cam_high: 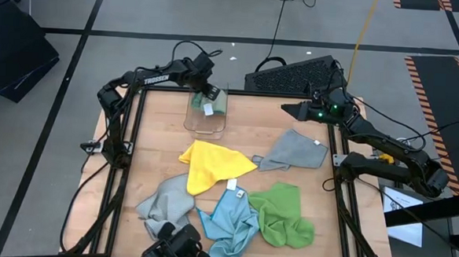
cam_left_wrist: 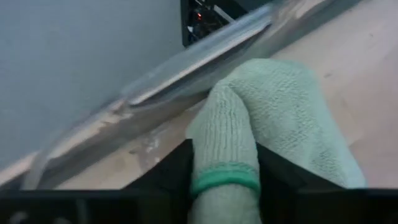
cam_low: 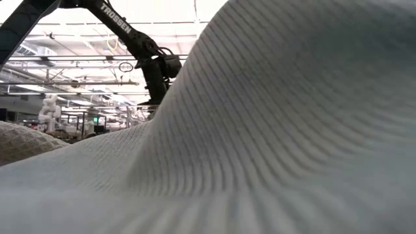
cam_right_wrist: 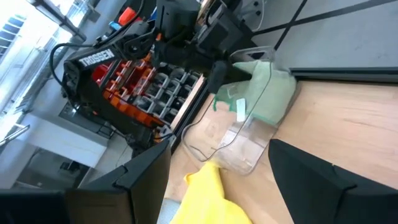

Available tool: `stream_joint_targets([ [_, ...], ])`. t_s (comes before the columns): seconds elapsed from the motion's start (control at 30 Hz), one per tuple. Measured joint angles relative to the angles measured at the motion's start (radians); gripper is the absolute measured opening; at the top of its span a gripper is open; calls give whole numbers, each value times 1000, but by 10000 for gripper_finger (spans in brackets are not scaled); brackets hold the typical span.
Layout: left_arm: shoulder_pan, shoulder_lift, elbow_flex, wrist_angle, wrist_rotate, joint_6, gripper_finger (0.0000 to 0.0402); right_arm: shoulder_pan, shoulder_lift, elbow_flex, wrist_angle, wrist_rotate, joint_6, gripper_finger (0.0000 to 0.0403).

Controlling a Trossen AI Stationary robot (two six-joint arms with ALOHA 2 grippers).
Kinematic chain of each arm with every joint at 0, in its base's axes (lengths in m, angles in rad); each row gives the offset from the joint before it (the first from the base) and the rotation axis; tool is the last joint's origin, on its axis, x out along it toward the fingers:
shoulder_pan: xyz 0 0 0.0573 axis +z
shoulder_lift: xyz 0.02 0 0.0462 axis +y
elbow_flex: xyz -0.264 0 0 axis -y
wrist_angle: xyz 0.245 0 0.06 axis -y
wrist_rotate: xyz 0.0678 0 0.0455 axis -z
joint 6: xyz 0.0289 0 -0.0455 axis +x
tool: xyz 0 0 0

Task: Fold microfiber towels
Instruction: Put the light green microfiber cloth into the transparent bin

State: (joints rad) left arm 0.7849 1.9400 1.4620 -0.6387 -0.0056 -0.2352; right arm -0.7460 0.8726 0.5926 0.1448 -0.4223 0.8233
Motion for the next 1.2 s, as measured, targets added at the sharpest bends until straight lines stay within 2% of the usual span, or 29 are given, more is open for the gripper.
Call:
stream_joint_targets([
  [0.23,8,-12,0,-34,-17,35,234,0,0,0,0,-1,2,264],
  [0.33,15,-55,0,-68,-19,56,247,0,0,0,0,-2,2,264],
  [0.47,28,-117,0,-108,-30,107,247,0,0,0,0,-1,2,264],
  [0.57,36,-175,1,-130,-16,125,227,0,0,0,0,-2,2,264],
  [0.67,35,-220,2,-147,22,127,189,0,0,0,-6,-1,2,264],
  [0.8,2,-230,2,-117,106,156,117,0,0,0,-13,-1,2,264],
  [0.93,-53,-176,2,-113,100,184,35,0,0,0,-21,-1,2,264],
  [1.0,-68,-146,1,-109,91,80,10,0,0,0,-27,-1,3,264],
  [1.1,-68,-100,2,-53,119,-99,13,0,0,0,-52,-1,15,264],
  [1.2,-68,-46,2,-7,89,-196,10,0,0,0,-67,-1,21,264],
])
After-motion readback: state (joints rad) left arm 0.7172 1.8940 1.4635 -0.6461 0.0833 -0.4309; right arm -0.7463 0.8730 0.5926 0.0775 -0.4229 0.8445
